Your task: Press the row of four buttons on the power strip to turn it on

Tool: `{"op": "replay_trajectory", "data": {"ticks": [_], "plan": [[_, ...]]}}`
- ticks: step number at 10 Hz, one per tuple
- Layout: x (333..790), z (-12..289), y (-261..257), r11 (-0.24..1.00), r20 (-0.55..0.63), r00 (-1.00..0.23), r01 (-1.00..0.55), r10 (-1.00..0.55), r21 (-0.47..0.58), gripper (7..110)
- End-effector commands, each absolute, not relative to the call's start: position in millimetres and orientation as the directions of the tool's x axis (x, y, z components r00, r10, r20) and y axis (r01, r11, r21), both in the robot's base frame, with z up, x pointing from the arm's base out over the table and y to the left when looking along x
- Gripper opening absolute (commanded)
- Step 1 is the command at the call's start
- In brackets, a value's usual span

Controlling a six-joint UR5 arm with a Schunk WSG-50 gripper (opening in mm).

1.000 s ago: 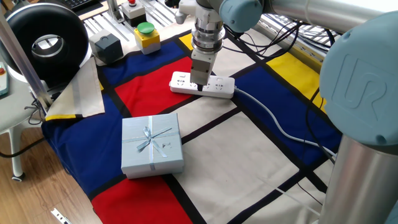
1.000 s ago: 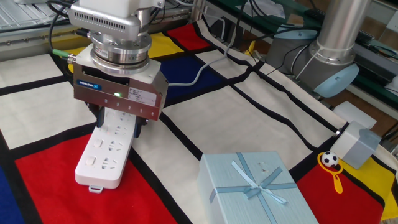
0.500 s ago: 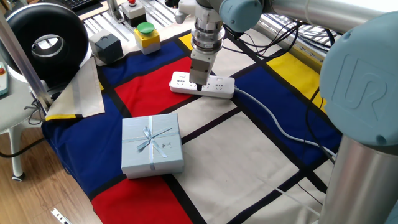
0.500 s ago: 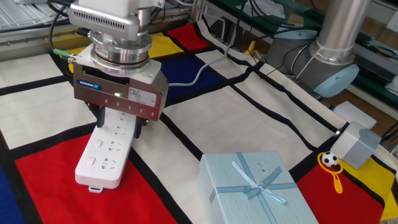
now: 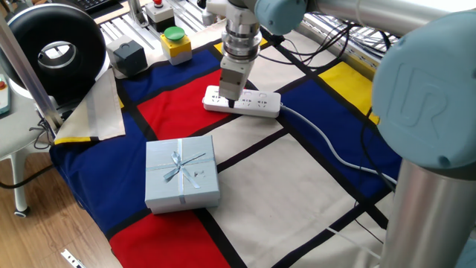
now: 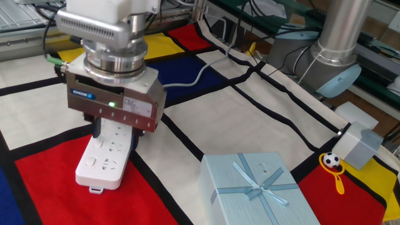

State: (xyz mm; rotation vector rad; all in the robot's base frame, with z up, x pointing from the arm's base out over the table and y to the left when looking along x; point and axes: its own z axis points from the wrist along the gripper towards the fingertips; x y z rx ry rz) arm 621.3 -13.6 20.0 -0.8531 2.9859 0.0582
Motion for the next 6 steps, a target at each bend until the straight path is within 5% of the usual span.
{"op": "replay_trajectory", "data": {"ticks": [1, 6], "plan": [[632.9, 16.3, -5.0, 0.856, -0.059, -0.857, -0.515, -0.512, 0.043, 66], [628.7, 17.3, 0.8, 0.862, -0.063, -0.863, -0.504, -0.501, 0.053, 66]]}}
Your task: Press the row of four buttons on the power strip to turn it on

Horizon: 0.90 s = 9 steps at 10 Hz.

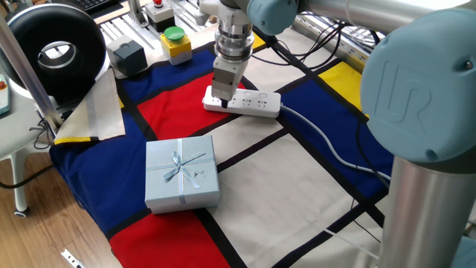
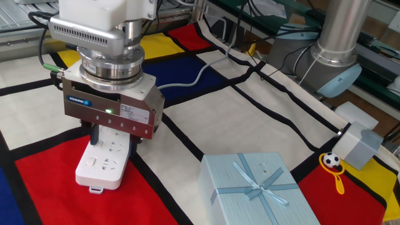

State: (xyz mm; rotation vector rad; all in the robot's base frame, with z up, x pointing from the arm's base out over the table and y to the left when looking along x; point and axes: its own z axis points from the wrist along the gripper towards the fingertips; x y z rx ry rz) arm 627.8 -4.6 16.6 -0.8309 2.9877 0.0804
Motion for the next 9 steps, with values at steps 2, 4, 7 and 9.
{"op": "replay_trajectory", "data": {"ticks": [2, 4, 7, 9], "plan": [[625.0, 19.1, 0.6, 0.863, -0.061, -0.864, -0.503, -0.5, 0.051, 66], [624.6, 19.0, -2.0, 0.862, -0.057, -0.862, -0.506, -0.503, 0.043, 66], [627.2, 15.9, -0.2, 0.862, -0.059, -0.862, -0.505, -0.503, 0.04, 66], [627.1, 15.5, 0.3, 0.862, -0.059, -0.862, -0.505, -0.503, 0.04, 66]]}}
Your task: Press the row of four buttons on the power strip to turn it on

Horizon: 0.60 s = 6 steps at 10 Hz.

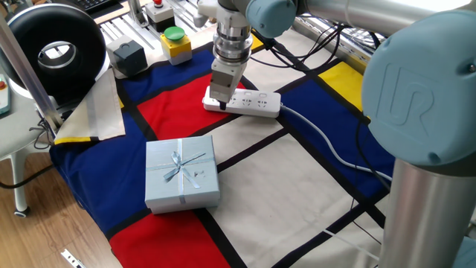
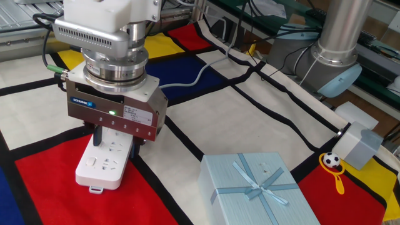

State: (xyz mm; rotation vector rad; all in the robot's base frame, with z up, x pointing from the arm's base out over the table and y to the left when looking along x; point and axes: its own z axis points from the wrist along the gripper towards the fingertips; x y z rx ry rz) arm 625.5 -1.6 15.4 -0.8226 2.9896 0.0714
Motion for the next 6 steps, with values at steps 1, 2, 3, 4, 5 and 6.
{"op": "replay_trajectory", "data": {"ticks": [1, 2, 3, 4, 5, 6], "plan": [[626.2, 15.5, 0.2, 0.862, -0.056, -0.862, -0.506, -0.503, 0.041, 66], [626.2, 15.4, -0.1, 0.862, -0.056, -0.862, -0.506, -0.503, 0.041, 66], [625.3, 15.4, -0.1, 0.861, -0.053, -0.862, -0.507, -0.505, 0.043, 66], [624.5, 15.6, 0.1, 0.861, -0.052, -0.862, -0.507, -0.505, 0.044, 66], [623.9, 15.6, 0.6, 0.861, -0.052, -0.862, -0.507, -0.505, 0.046, 66], [623.8, 15.6, 1.2, 0.861, -0.052, -0.862, -0.507, -0.505, 0.047, 66]]}}
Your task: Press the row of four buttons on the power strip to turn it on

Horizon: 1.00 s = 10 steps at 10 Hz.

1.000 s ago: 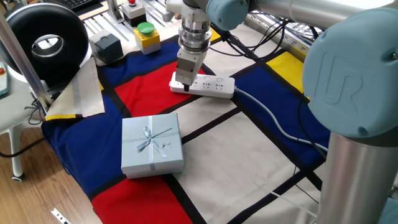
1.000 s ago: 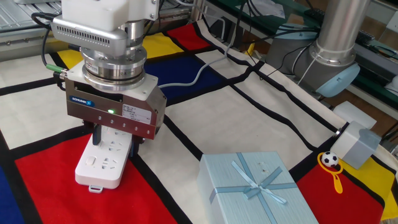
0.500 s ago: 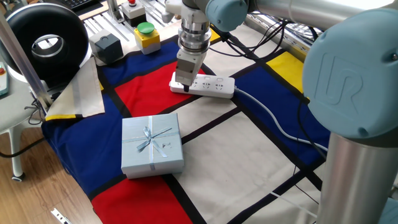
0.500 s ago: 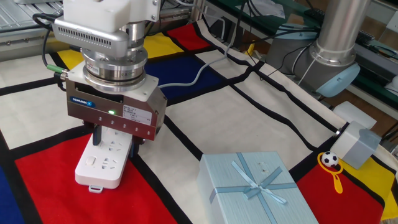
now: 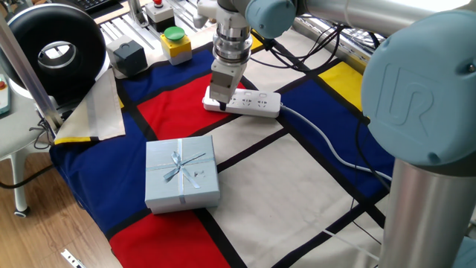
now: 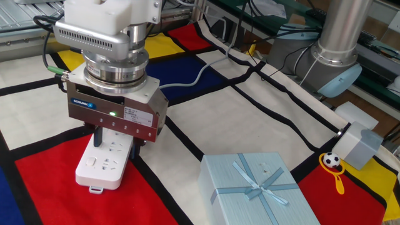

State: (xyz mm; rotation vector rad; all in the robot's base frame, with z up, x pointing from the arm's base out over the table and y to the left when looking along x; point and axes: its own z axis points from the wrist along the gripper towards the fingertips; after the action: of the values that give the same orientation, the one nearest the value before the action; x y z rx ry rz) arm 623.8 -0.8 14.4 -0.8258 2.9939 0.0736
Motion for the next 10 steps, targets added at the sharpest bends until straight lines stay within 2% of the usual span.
{"op": "replay_trajectory", "data": {"ticks": [1, 10], "plan": [[623.8, 15.6, 1.3, 0.86, -0.052, -0.861, -0.508, -0.506, 0.047, 66], [624.0, 13.8, 1.2, 0.855, -0.051, -0.856, -0.516, -0.514, 0.049, 66]]}}
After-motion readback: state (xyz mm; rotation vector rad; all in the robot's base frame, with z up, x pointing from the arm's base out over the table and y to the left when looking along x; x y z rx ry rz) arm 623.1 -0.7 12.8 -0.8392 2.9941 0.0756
